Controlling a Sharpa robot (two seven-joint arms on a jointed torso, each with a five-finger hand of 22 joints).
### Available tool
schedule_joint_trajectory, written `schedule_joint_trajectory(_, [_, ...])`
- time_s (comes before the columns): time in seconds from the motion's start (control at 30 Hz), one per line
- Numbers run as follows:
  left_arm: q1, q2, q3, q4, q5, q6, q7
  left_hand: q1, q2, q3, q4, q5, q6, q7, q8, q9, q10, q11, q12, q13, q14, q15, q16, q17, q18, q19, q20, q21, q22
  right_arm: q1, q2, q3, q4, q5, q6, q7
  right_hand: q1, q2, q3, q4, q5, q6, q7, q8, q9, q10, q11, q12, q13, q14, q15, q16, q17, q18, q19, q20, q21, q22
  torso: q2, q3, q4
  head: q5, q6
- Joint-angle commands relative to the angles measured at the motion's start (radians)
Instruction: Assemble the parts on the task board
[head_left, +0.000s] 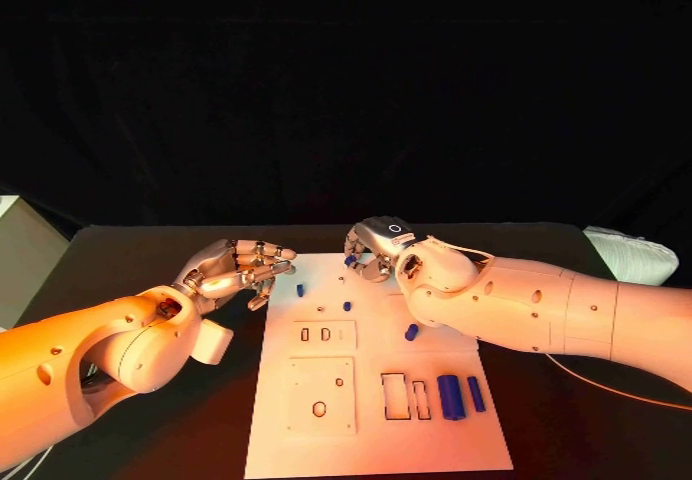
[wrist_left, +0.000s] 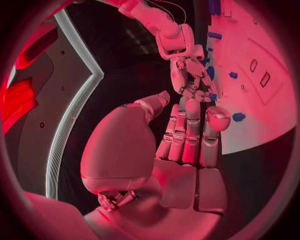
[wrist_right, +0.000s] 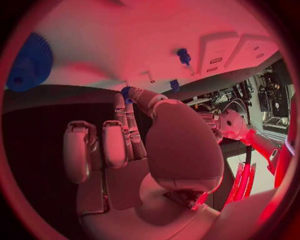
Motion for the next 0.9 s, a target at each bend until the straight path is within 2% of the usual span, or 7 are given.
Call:
schedule_joint_trajectory(0.03, [0.003, 0.002, 0.001, 0.001, 0.002, 0.018, 0.004, -0.007, 0.003, 0.005, 0.0, -0.003, -0.007, 0.002, -0.006, 0.001, -0.01, -0.001, -0.003, 0.001, -0.008, 0.001, -0.003, 0.001, -0.013, 0.001, 0.007, 0.003, 0.001, -0.001, 0.005, 0.0, -0.004, 0.005, 0.021, 0.005, 0.003, 0.005, 0.007, -0.002, 0.002, -0.007, 0.001, 0.002, 0.066, -0.001, 0.003, -0.002, 0.001, 0.028, 0.0, 0.002, -0.001, -0.006, 0.022, -0.005, -0.007, 0.035, 0.001, -0.0011, 0.0015, -0.001, -0.003])
schedule_joint_trajectory(0.1, [0.003, 0.002, 0.001, 0.001, 0.002, 0.018, 0.004, -0.007, 0.003, 0.005, 0.0, -0.003, -0.007, 0.002, -0.006, 0.001, -0.01, -0.001, -0.003, 0.001, -0.008, 0.001, -0.003, 0.001, -0.013, 0.001, 0.007, 0.003, 0.001, -0.001, 0.006, 0.0, -0.005, 0.006, 0.022, 0.005, 0.003, 0.005, 0.007, -0.002, 0.002, -0.007, 0.001, 0.002, 0.066, -0.001, 0.003, -0.002, 0.001, 0.028, 0.0, 0.002, -0.001, -0.006, 0.022, -0.005, -0.007, 0.035, 0.001, -0.0013, 0.0019, -0.001, -0.002])
schedule_joint_trajectory(0.13, [0.003, 0.002, 0.001, 0.001, 0.003, 0.018, 0.004, -0.007, 0.003, 0.005, 0.0, -0.003, -0.007, 0.002, -0.006, 0.001, -0.01, -0.001, -0.003, 0.001, -0.008, 0.001, -0.003, 0.001, -0.013, 0.001, 0.007, 0.003, 0.001, -0.001, 0.008, 0.0, -0.007, 0.006, 0.022, 0.006, 0.003, 0.005, 0.007, -0.002, 0.002, -0.007, 0.001, 0.002, 0.066, -0.001, 0.003, -0.002, 0.001, 0.028, 0.0, 0.002, -0.001, -0.006, 0.022, -0.005, -0.007, 0.035, 0.001, -0.0001, 0.0007, 0.001, -0.002])
schedule_joint_trajectory(0.7, [0.003, 0.005, 0.001, -0.002, 0.005, 0.018, 0.004, -0.008, 0.003, 0.006, -0.001, -0.004, -0.008, 0.002, -0.006, 0.002, -0.011, 0.0, -0.003, 0.003, -0.008, 0.001, -0.003, 0.001, -0.013, 0.0, 0.007, 0.004, 0.003, -0.001, 0.025, 0.0, -0.026, 0.011, 0.054, 0.009, -0.008, -0.001, 0.007, 0.0, -0.005, -0.019, 0.004, 0.0, 0.071, -0.01, 0.006, -0.003, 0.001, 0.027, 0.003, 0.001, -0.007, -0.005, 0.019, -0.003, -0.01, 0.032, 0.003, -0.0008, -0.0012, 0.007, -0.007])
schedule_joint_trajectory(0.83, [0.003, 0.005, 0.001, -0.003, 0.005, 0.018, 0.004, -0.008, 0.003, 0.006, -0.001, -0.004, -0.008, 0.002, -0.006, 0.002, -0.011, 0.0, -0.003, 0.003, -0.008, 0.001, -0.003, 0.001, -0.013, 0.0, 0.007, 0.004, 0.003, -0.001, 0.026, 0.0, -0.031, 0.015, 0.055, 0.011, -0.025, -0.017, 0.01, 0.007, -0.008, -0.051, 0.017, -0.016, 0.073, -0.041, 0.018, -0.006, -0.003, 0.02, 0.012, -0.009, -0.029, 0.0, 0.009, 0.004, -0.026, 0.012, 0.003, -0.0007, -0.0016, 0.006, -0.008])
schedule_joint_trajectory(0.87, [0.003, 0.005, 0.001, -0.003, 0.005, 0.018, 0.004, -0.008, 0.003, 0.006, -0.001, -0.004, -0.008, 0.002, -0.006, 0.002, -0.011, 0.0, -0.003, 0.003, -0.008, 0.001, -0.003, 0.001, -0.013, 0.0, 0.007, 0.004, 0.003, -0.001, 0.025, -0.001, -0.032, 0.016, 0.054, 0.012, -0.048, -0.041, 0.001, 0.018, -0.001, -0.098, 0.036, -0.043, 0.065, -0.089, 0.033, -0.007, -0.013, 0.009, 0.026, -0.03, -0.069, 0.008, -0.01, 0.013, -0.06, -0.032, 0.004, -0.0006, -0.0016, 0.007, -0.008])
schedule_joint_trajectory(0.9, [0.003, 0.005, 0.001, -0.003, 0.006, 0.018, 0.004, -0.008, 0.003, 0.006, -0.001, -0.004, -0.008, 0.002, -0.006, 0.002, -0.011, 0.0, -0.003, 0.003, -0.008, 0.001, -0.003, 0.001, -0.013, 0.0, 0.007, 0.004, 0.003, -0.001, 0.023, -0.001, -0.031, 0.016, 0.053, 0.013, -0.056, -0.054, -0.01, 0.022, -0.008, -0.119, 0.043, -0.056, 0.063, -0.12, 0.042, -0.004, -0.02, -0.001, 0.032, -0.049, -0.103, 0.017, -0.028, 0.02, -0.093, -0.074, 0.003, -0.0008, -0.0017, 0.007, -0.008])
